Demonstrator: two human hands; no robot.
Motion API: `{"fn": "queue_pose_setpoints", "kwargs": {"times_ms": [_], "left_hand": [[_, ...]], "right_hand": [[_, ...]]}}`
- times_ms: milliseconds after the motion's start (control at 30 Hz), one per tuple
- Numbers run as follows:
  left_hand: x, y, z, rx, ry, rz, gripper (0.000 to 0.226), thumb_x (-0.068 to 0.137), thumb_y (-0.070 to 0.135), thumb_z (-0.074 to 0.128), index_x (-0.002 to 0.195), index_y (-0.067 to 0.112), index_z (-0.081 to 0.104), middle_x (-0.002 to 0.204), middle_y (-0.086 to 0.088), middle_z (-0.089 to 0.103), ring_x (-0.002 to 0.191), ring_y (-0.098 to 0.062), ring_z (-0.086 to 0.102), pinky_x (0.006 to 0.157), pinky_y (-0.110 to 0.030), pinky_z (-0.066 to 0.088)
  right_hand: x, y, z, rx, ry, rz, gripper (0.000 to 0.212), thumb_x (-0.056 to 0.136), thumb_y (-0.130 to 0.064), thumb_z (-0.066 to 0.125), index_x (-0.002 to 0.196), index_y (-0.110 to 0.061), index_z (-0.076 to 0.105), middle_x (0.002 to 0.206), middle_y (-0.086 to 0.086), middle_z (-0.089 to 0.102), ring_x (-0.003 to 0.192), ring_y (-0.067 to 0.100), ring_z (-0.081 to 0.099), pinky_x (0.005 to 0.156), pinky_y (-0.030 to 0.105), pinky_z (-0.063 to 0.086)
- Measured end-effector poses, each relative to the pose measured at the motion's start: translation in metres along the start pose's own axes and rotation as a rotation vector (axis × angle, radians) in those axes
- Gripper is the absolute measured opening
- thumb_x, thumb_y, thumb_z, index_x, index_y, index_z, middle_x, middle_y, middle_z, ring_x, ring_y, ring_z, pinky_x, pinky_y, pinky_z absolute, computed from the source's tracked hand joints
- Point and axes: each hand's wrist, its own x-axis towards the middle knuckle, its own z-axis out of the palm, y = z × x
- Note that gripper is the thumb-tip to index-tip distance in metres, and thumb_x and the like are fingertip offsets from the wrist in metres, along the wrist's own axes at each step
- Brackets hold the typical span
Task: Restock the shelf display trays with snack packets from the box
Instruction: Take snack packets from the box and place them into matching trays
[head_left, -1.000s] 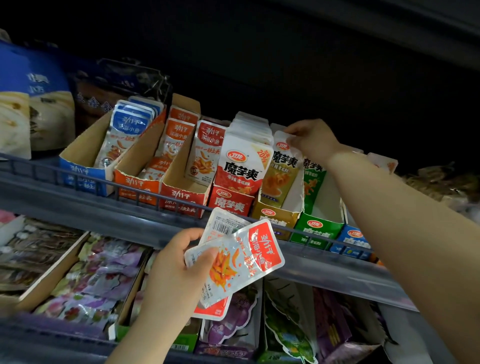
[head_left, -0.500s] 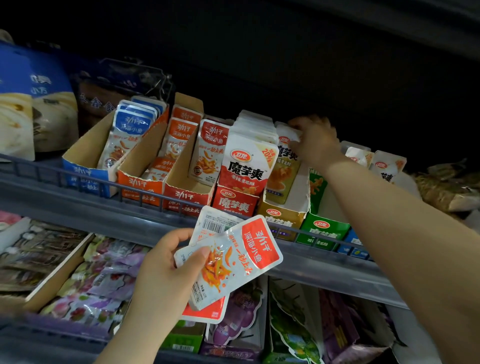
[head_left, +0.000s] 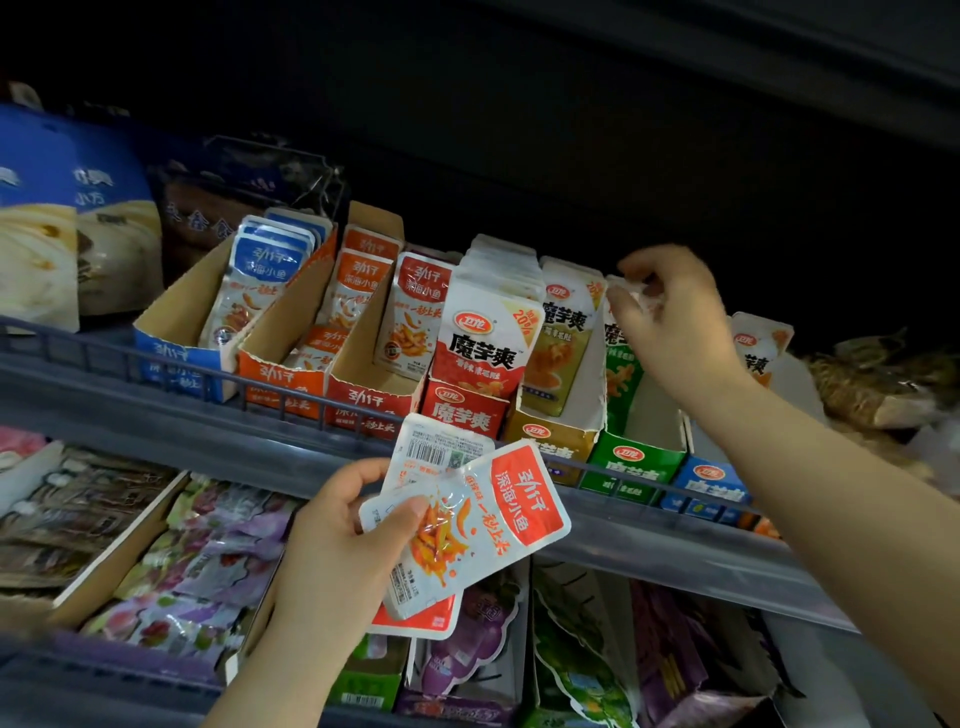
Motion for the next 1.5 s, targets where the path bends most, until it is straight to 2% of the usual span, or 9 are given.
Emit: {"fn": "queue_pose_setpoints", "kwargs": {"times_ms": [167,300,433,667,833,967,1167,1333,1500], "left_hand": [[-0.003,0.007,0.0,-0.13,0.071,-0.021,0.026,0.081,0.006,0.063,0.078,0.03,0.053,0.057,0.018,0.065,0.052,0.004,0.063,0.04,-0.016,0.048],[-0.008,0.012,0.0,-0.215,0.111,-0.035,0.025,0.08,0.005,0.064,0.078,0.027,0.054,0.055,0.023,0.065,0.05,0.002,0.063,0.039,-0.018,0.048],[-0.01,0.013,-0.004,-0.263,0.155,-0.033,0.022,0.08,0.006,0.064,0.079,0.026,0.055,0.056,0.019,0.066,0.051,-0.001,0.064,0.038,-0.019,0.048],[-0.008,0.013,-0.023,-0.395,0.203,-0.044,0.02,0.079,0.003,0.063,0.079,0.022,0.057,0.061,0.016,0.069,0.053,-0.004,0.066,0.042,-0.023,0.053],[-0.004,0.006,-0.045,-0.355,0.147,-0.088,0.013,0.078,0.007,0.064,0.076,0.019,0.059,0.064,0.006,0.071,0.051,-0.006,0.065,0.048,-0.028,0.052],[-0.002,0.005,-0.057,-0.346,0.093,-0.094,0.015,0.079,0.009,0.062,0.076,0.024,0.06,0.057,0.01,0.069,0.047,-0.006,0.064,0.039,-0.018,0.049],[0.008,0.001,-0.071,-0.407,0.146,-0.114,0.018,0.084,0.011,0.058,0.077,0.027,0.061,0.056,0.008,0.068,0.055,-0.015,0.064,0.05,-0.027,0.046],[0.014,-0.001,-0.074,-0.444,0.184,-0.143,0.015,0.084,0.014,0.058,0.078,0.027,0.061,0.059,0.007,0.068,0.059,-0.014,0.063,0.053,-0.027,0.045],[0.015,0.0,-0.076,-0.388,0.194,-0.12,0.016,0.085,0.018,0.058,0.077,0.031,0.057,0.075,0.004,0.066,0.065,-0.016,0.062,0.048,-0.025,0.044]], "right_hand": [[-0.048,-0.031,-0.019,0.27,-0.336,-0.017,0.019,0.087,-0.018,0.055,0.082,-0.034,0.045,0.08,-0.016,0.048,0.073,0.001,0.047,0.066,0.012,0.041],[-0.067,-0.048,-0.017,0.276,-0.7,0.023,0.023,0.085,-0.028,0.059,0.1,-0.033,0.043,0.091,-0.024,0.048,0.08,-0.006,0.051,0.066,0.005,0.044],[-0.069,-0.054,-0.008,0.499,-0.665,0.253,0.037,0.083,-0.011,0.063,0.112,-0.026,0.045,0.092,-0.013,0.058,0.077,0.003,0.059,0.067,0.016,0.053],[-0.062,-0.075,-0.002,0.572,-0.86,0.373,0.017,0.083,-0.006,0.063,0.077,-0.02,0.056,0.07,-0.007,0.066,0.065,0.004,0.064,0.06,0.017,0.051],[-0.042,-0.099,0.003,0.476,-0.814,0.257,0.017,0.085,-0.009,0.061,0.073,-0.019,0.056,0.075,-0.007,0.064,0.074,0.006,0.063,0.074,0.018,0.052],[-0.022,-0.111,0.006,0.422,-0.775,0.185,0.02,0.084,-0.01,0.062,0.07,-0.023,0.055,0.074,-0.009,0.064,0.075,0.006,0.064,0.07,0.015,0.052],[0.008,-0.129,0.002,0.286,-0.649,0.086,0.019,0.085,-0.014,0.061,0.07,-0.025,0.054,0.073,-0.01,0.061,0.071,0.002,0.061,0.061,0.012,0.05],[0.042,-0.139,0.002,0.239,-0.418,0.033,0.005,0.087,-0.013,0.058,0.091,-0.015,0.059,0.079,-0.009,0.057,0.068,-0.003,0.054,0.052,-0.002,0.042],[0.071,-0.14,0.024,-0.001,-0.4,-0.057,0.02,0.089,-0.01,0.055,0.108,-0.009,0.061,0.101,0.002,0.06,0.088,0.008,0.055,0.068,0.014,0.045]]}}
